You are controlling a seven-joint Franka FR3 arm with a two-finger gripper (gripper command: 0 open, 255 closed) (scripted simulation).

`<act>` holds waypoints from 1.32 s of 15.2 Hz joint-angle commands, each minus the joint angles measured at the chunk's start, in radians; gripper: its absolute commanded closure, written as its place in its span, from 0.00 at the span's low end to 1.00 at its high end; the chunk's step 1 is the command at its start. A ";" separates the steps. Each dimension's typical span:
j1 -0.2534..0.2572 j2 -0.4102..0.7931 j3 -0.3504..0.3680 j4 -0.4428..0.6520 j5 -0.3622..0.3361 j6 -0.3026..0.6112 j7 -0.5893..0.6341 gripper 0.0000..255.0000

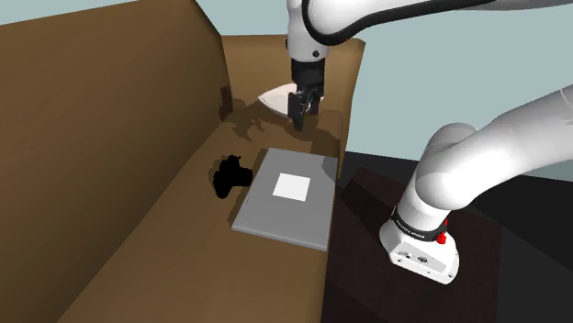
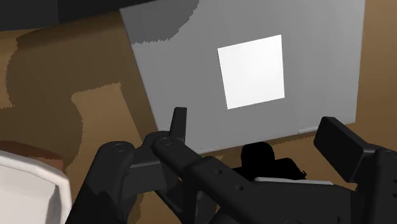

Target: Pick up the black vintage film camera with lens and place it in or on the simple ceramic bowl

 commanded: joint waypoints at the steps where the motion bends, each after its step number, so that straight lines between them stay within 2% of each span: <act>1: 0.004 0.065 0.028 0.001 0.006 0.069 0.021 0.00; 9: 0.005 0.355 0.132 0.076 -0.022 0.294 0.120 0.00; 13: 0.002 0.515 0.175 0.146 -0.074 0.382 0.187 0.00; 18: 0.013 0.722 0.207 0.264 -0.174 0.460 0.285 0.00; 20: 0.016 0.736 0.206 0.262 -0.182 0.474 0.291 0.00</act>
